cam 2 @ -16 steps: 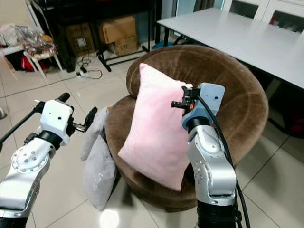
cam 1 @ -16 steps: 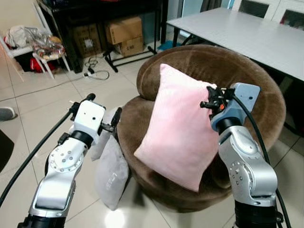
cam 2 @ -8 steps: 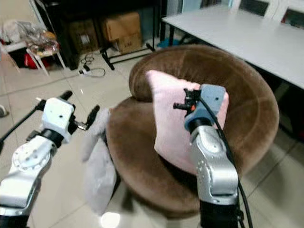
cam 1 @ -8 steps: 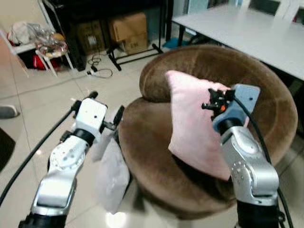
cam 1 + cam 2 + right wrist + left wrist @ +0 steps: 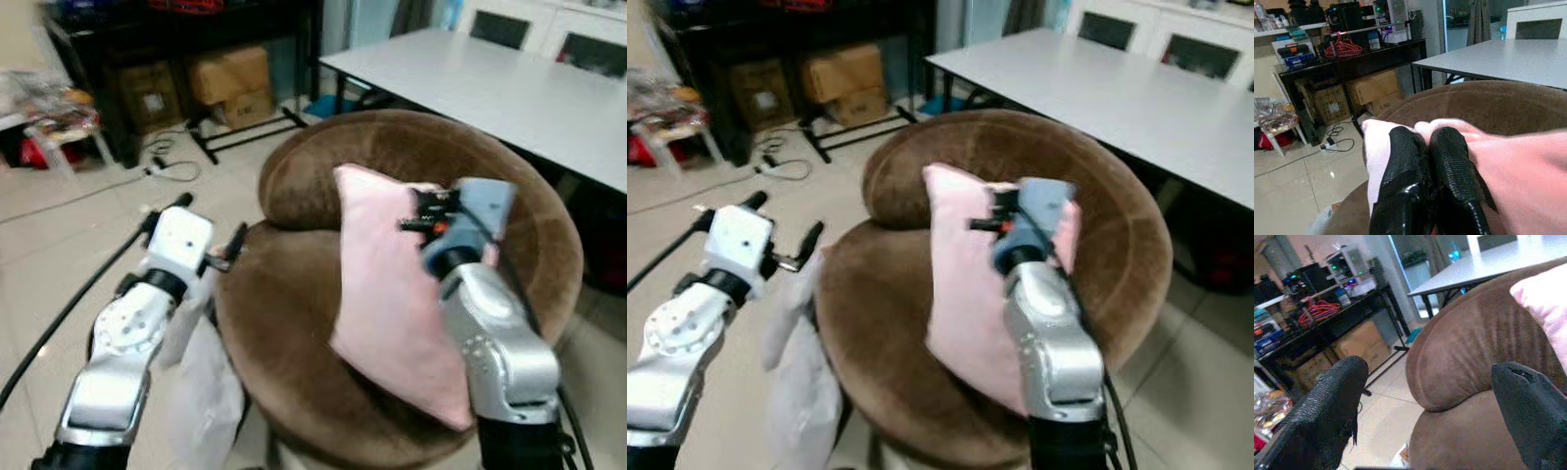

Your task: Move the pillow to the sofa from floor

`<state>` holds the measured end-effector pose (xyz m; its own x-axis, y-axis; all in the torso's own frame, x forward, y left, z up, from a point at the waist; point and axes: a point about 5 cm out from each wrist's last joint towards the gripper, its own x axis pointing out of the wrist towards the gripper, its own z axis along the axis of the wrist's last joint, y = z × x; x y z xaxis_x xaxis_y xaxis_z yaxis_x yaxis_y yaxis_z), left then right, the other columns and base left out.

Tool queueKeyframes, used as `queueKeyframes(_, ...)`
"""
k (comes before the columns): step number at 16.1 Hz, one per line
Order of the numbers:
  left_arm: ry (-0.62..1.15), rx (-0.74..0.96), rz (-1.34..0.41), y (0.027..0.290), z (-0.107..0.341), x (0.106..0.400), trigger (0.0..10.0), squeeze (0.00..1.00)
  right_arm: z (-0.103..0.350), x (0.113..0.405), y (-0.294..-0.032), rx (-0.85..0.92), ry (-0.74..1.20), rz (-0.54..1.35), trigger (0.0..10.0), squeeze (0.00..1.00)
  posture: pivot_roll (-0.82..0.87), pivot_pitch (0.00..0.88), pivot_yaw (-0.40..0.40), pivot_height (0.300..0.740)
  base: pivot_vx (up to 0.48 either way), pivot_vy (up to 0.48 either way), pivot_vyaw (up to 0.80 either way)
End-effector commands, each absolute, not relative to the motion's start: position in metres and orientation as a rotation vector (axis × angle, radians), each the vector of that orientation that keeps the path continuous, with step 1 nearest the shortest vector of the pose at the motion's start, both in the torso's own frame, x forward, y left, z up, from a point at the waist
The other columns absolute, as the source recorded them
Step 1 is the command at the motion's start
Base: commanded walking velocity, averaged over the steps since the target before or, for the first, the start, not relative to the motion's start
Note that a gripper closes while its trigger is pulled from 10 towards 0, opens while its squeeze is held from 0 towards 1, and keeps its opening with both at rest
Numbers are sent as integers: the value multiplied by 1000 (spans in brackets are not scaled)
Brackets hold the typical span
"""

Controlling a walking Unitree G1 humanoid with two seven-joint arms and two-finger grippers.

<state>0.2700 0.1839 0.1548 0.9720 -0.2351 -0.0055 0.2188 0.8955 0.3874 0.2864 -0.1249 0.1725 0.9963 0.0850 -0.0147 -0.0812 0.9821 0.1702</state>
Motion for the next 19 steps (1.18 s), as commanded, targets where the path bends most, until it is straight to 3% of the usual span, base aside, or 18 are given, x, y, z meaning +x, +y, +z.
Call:
queueKeyframes(1, -66, 396, -264, 176, 159, 271, 10000, 0, 180, 287, -135, 164, -20, 57, 10000, 0, -63, 0, 20, 740, 330, 0, -800)
queueKeyframes(5, -76, 412, -252, 179, 161, 271, 10000, 0, 181, 286, -128, 158, -28, 114, 10000, 0, -55, 0, 19, 740, 309, 0, 0)
queueKeyframes(11, -35, 434, -298, 177, 157, 271, 10000, 0, 182, 283, -117, 133, -27, 236, 10000, 0, -50, 0, 15, 740, 0, 0, 0)
queueKeyframes(12, -32, 455, -312, 178, 157, 273, 10000, 1000, 182, 283, -114, 126, -29, 260, 10000, 0, -49, 0, 15, 740, 0, 0, 0)
queueKeyframes(16, -74, 494, -394, 179, 168, 287, 10000, 1000, 185, 284, -108, 79, -46, 328, 10000, 0, -43, 0, 15, 740, 0, 0, 0)
queueKeyframes(19, -67, 542, -571, 179, 180, 308, 10000, 1000, 191, 284, -96, -13, -82, 415, 10000, 0, -41, 0, 23, 740, 0, 0, 0)
